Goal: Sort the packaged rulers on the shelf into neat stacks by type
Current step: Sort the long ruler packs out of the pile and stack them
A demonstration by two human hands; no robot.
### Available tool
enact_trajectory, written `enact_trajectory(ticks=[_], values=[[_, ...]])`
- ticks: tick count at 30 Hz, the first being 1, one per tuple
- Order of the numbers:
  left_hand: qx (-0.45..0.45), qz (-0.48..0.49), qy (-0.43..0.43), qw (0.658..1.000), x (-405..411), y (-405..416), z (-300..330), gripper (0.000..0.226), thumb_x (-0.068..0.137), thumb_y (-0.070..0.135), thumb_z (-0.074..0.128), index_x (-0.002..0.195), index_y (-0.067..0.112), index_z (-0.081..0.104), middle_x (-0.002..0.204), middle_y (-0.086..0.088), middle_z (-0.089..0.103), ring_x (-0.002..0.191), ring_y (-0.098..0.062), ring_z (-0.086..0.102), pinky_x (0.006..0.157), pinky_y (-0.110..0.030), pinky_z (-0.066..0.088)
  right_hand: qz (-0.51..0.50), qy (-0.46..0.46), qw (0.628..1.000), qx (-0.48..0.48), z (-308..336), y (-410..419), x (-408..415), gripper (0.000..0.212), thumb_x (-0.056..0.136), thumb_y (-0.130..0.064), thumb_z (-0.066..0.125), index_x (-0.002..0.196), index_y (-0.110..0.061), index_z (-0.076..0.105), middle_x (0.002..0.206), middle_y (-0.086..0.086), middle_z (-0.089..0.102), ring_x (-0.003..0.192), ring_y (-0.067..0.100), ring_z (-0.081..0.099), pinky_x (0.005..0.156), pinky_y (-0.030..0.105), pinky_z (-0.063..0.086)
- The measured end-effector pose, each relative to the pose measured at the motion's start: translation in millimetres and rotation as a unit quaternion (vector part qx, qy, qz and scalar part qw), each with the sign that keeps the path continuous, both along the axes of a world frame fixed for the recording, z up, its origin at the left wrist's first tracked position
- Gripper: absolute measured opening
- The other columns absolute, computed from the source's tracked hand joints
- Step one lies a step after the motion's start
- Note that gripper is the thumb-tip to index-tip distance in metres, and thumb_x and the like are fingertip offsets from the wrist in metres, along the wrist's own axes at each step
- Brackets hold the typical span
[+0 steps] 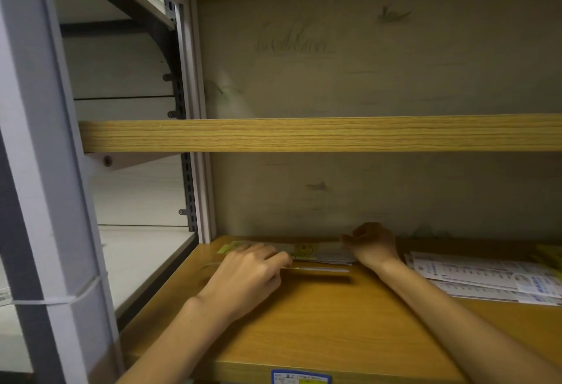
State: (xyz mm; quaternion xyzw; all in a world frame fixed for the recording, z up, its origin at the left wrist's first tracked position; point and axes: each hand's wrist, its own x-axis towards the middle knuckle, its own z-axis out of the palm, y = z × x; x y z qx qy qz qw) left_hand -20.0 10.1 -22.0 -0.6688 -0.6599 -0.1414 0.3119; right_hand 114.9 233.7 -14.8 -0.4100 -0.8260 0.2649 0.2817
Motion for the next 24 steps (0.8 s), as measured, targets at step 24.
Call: enact_trajectory(ticks=[24], values=[[0.009,0.010,0.001,1.000,4.5,-0.7,3.3,0.027,0.082,0.017,0.070,0.106,0.026,0.060,0.096,0.004,0.068,0.086,-0.013,0.066,0.066,-0.028,0.057,0.023,-0.020,0.994,0.107,9.9,-1.9,26.8,0.015,0.093,-0.038,0.056,0.084,-0.028,0.059,0.095,0.001,0.066,0.094,0.022,0.064,0.082,0.035,0.053]])
